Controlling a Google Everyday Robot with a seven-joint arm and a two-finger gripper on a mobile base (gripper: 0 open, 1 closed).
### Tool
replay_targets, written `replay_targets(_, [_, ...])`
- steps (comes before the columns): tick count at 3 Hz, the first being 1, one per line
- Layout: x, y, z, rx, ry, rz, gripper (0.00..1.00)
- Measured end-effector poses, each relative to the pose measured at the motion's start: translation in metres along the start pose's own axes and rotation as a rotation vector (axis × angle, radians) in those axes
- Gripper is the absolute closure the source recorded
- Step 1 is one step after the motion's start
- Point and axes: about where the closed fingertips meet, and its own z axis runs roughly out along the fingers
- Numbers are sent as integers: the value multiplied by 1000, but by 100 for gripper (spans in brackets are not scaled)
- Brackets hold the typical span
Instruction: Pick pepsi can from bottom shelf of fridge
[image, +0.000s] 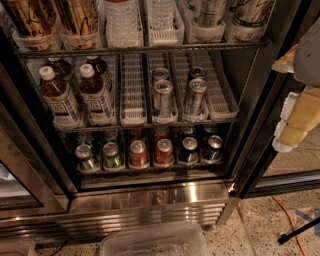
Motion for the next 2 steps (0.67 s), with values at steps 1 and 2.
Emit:
replay_targets(1, [0, 0, 0, 0, 0, 0, 0])
replay_targets(2, [-14, 6, 6, 5, -52, 28, 0])
